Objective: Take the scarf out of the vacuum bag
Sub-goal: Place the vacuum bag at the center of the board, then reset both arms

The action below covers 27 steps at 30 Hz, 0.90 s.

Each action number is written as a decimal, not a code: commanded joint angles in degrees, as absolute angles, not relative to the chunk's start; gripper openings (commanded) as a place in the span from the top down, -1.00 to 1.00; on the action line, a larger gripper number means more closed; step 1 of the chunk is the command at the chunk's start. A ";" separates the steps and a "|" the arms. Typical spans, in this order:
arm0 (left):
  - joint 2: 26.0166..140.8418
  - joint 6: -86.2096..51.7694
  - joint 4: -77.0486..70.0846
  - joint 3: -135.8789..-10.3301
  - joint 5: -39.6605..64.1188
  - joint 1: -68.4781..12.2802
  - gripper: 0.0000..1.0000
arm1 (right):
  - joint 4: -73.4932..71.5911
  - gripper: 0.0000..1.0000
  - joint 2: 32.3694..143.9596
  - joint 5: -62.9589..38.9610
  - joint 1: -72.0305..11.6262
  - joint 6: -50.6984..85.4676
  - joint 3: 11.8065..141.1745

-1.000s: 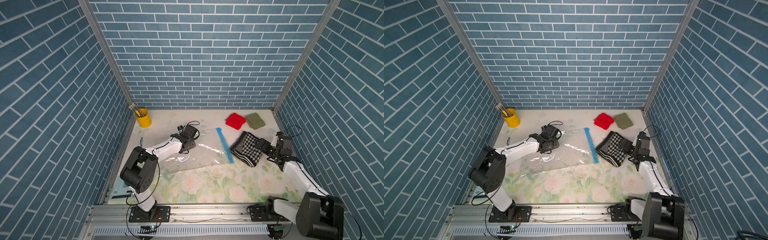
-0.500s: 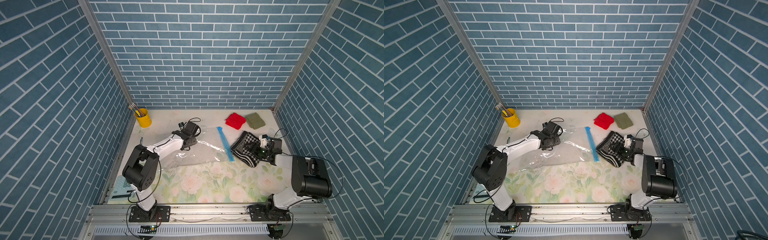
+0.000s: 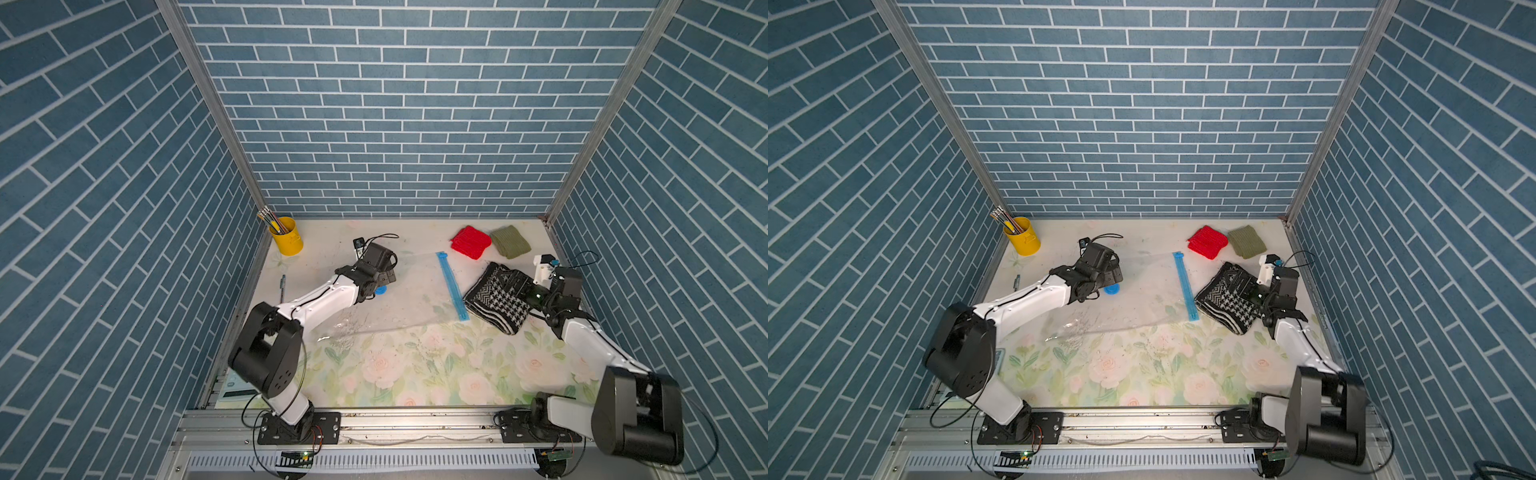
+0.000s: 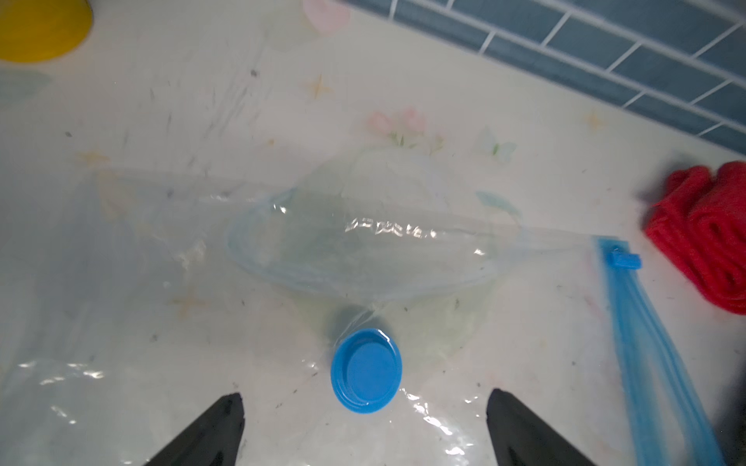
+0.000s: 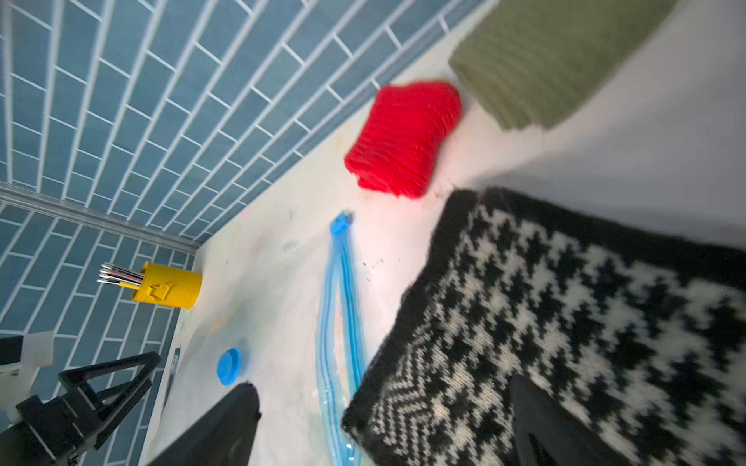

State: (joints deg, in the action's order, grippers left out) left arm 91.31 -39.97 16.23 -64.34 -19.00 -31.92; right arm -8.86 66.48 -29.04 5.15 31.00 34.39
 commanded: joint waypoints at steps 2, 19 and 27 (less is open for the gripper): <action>79.61 -32.62 8.99 -60.55 -25.20 -32.17 -1.00 | 0.16 -0.99 57.42 -11.70 4.88 27.68 37.38; 52.14 -6.50 -13.55 -27.94 -40.11 -24.49 -1.00 | -46.03 -0.99 47.58 0.07 4.31 4.43 6.22; 57.02 -3.81 -46.68 -9.13 -29.41 -15.92 -1.00 | -66.58 -0.99 68.39 0.79 3.03 4.94 5.44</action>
